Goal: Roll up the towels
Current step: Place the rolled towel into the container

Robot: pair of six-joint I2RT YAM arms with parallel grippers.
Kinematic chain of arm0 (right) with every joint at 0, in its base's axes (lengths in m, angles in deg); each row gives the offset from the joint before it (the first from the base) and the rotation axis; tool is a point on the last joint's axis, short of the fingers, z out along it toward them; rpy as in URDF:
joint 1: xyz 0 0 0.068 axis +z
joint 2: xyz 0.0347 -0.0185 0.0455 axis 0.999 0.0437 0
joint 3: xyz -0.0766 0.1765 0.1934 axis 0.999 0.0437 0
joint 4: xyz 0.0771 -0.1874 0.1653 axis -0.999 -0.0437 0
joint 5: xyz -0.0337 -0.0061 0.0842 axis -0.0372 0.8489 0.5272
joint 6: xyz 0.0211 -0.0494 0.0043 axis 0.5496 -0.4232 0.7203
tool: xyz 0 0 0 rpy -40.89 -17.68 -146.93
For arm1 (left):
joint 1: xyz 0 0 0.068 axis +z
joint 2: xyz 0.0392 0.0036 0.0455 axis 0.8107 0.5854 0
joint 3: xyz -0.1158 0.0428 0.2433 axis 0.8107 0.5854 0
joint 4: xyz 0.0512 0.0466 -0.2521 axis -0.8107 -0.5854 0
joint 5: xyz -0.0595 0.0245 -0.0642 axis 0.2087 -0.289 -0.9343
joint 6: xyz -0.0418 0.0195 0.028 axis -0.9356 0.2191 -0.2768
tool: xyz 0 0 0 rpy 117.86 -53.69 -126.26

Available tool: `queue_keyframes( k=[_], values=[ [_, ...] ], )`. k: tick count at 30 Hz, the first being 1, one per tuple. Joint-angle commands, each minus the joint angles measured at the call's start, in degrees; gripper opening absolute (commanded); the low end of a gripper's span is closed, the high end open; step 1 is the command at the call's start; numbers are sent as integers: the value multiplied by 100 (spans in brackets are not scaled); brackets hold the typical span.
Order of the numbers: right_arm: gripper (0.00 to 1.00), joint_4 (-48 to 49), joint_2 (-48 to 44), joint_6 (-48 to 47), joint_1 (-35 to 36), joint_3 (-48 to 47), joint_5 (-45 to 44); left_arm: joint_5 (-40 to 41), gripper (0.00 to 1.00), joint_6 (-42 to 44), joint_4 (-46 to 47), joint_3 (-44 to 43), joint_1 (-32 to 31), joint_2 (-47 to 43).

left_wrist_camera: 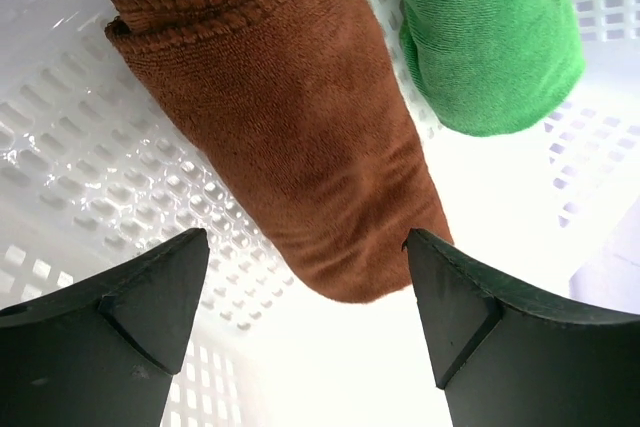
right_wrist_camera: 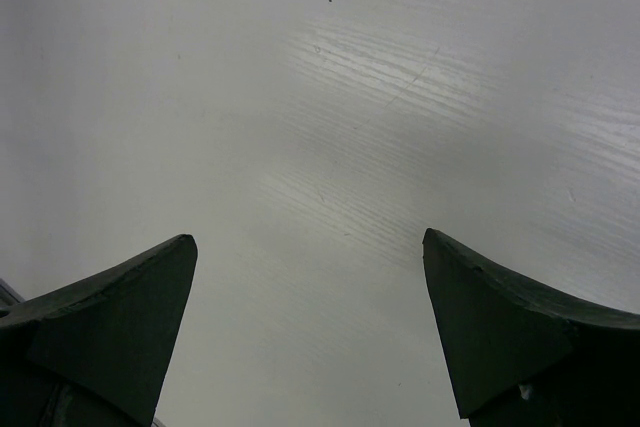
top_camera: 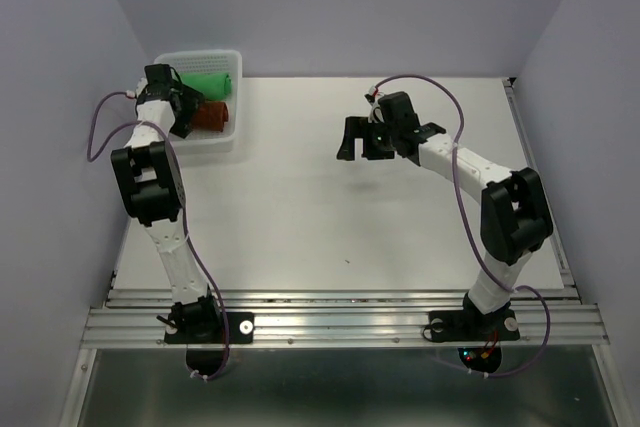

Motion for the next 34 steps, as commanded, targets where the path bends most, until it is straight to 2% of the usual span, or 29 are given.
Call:
queue_keyframes(
  k=[1, 6, 7, 8, 12, 16, 18, 24, 28, 34],
  values=[
    [100, 42, -300, -137, -29, 8, 121, 88, 91, 117, -280, -409, 58, -559],
    [100, 42, -379, -111, -29, 16, -36, -44, 91, 214, -411, -498, 58, -735],
    [100, 51, -414, -85, -29, 25, -124, -44, 93, 258, -429, -515, 58, -857],
    [100, 51, -458, -50, -29, 25, -238, -27, 99, 319, -438, -524, 58, -936],
    [100, 51, -713, 108, -29, 104, -660, -18, 99, 767, -666, -498, 58, -1472],
    [100, 42, -1222, 170, -29, 350, -1055, -97, 99, 1180, -658, 370, 41, -2719],
    [100, 51, -1468, 231, -29, 604, -1389, 199, 99, 1199, -710, 766, -38, -3211],
    [100, -107, -2636, 1162, -29, 1508, -3566, 983, 99, 813, -483, 3013, -732, -5512],
    [100, -274, -3312, 1242, -29, 1940, -3921, 879, 99, 777, -683, 3745, -979, -6121],
    [100, -274, -3991, 1067, -29, 2504, -3781, 1054, 99, 794, -1088, 4247, -1093, -6500]
  ],
)
